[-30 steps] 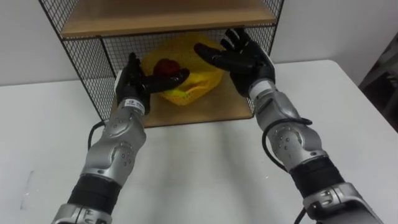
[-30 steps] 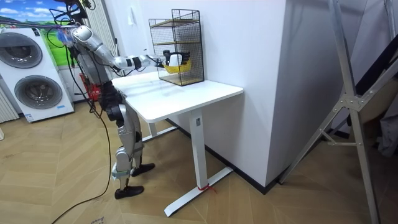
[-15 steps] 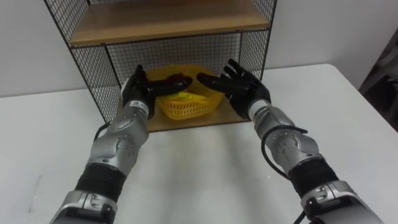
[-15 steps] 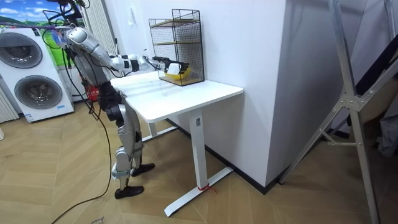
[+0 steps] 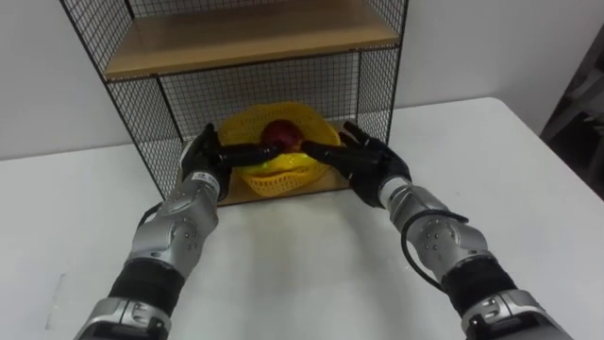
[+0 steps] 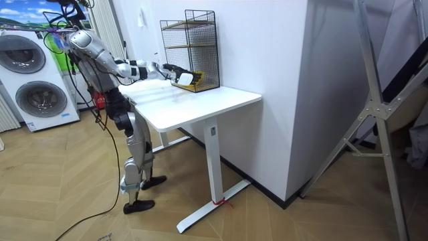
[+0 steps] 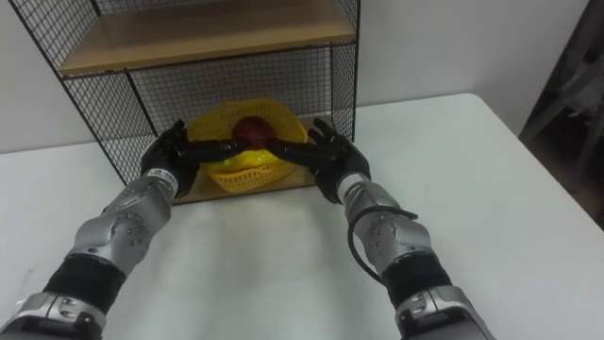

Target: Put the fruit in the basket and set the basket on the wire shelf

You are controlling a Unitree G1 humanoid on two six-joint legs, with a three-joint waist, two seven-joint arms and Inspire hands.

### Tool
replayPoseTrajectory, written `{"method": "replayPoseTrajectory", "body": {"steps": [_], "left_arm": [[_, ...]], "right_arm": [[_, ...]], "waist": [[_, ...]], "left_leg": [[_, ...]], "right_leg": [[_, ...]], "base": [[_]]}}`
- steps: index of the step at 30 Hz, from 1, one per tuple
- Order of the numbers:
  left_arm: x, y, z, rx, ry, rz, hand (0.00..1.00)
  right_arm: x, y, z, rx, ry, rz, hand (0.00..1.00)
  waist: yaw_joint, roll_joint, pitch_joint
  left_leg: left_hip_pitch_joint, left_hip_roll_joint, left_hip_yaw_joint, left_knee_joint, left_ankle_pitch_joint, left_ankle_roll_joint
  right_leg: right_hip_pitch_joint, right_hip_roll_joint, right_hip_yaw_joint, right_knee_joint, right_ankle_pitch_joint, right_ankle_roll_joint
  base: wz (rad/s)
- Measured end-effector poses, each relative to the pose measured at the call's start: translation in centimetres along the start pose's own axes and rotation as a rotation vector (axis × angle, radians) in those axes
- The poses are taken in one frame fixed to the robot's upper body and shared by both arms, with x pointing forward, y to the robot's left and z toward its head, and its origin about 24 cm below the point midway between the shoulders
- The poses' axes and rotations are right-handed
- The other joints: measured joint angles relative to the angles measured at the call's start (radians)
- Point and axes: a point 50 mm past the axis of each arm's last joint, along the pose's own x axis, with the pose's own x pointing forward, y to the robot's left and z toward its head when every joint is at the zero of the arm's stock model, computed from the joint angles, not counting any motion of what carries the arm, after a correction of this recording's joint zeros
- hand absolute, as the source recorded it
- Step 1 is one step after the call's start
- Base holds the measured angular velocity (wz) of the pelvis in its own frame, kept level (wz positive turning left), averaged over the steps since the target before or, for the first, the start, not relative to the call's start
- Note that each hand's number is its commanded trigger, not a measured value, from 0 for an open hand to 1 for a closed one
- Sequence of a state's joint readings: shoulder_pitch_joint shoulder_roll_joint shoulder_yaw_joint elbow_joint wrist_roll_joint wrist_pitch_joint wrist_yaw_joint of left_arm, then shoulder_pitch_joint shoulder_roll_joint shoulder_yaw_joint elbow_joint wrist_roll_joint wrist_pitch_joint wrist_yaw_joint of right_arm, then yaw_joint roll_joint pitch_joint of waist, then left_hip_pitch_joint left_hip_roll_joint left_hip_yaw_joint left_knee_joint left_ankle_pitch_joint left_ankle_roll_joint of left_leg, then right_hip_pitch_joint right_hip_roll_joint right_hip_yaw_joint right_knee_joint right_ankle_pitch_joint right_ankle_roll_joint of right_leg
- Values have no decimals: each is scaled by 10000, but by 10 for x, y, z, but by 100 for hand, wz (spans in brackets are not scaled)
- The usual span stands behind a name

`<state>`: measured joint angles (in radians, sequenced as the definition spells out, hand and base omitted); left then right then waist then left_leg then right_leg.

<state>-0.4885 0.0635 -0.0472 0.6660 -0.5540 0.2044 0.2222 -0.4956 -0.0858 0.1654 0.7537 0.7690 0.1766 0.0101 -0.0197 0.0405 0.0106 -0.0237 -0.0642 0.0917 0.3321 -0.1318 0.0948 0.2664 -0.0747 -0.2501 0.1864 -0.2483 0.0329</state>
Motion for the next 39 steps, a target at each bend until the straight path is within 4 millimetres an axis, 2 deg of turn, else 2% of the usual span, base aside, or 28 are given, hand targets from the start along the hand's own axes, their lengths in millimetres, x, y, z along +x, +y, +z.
{"method": "replayPoseTrajectory", "body": {"steps": [3, 9, 19, 24, 29, 39], "left_arm": [[0, 3, 2, -148, -55, 95, 0], [0, 8, 5, -359, -151, 246, 0], [0, 10, 15, -273, -503, 84, 0], [-2, 10, 26, -228, -919, -40, 0], [-2, 12, 28, -346, -983, -189, 0], [-2, 17, 32, -393, -1125, -449, 0]], "right_arm": [[-1, -4, 1, 58, -88, 11, 0], [-2, -6, 3, -72, -120, -3, 0], [-2, -9, 5, -148, -160, 20, 0], [-3, -10, 6, -163, -179, -10, 0], [-3, -11, 7, -144, -221, 80, 0], [-4, -14, 14, 60, -485, 180, 0]], "waist": [[2, -44, -40], [3, 4, -72], [38, 19, -88], [45, 127, -159], [21, 176, -187], [137, 176, -186]], "left_leg": [[9, -4, 29, -44, 0, 0], [21, 1, 32, -81, 2, -6], [49, 8, 29, -69, 6, -10], [114, 2, 31, -84, 8, -6], [158, 8, 10, -111, 6, -7], [159, -7, 8, -241, 17, -4]], "right_leg": [[0, -5, 26, -4, 2, 1], [-3, -3, 27, 4, 6, -4], [10, -3, 29, 34, 22, -9], [67, -9, 52, 31, 38, 2], [131, 0, 19, 29, 39, 0], [93, -7, 26, 19, 49, 4]], "base": [[-1], [0], [0], [0], [0], [0]]}}
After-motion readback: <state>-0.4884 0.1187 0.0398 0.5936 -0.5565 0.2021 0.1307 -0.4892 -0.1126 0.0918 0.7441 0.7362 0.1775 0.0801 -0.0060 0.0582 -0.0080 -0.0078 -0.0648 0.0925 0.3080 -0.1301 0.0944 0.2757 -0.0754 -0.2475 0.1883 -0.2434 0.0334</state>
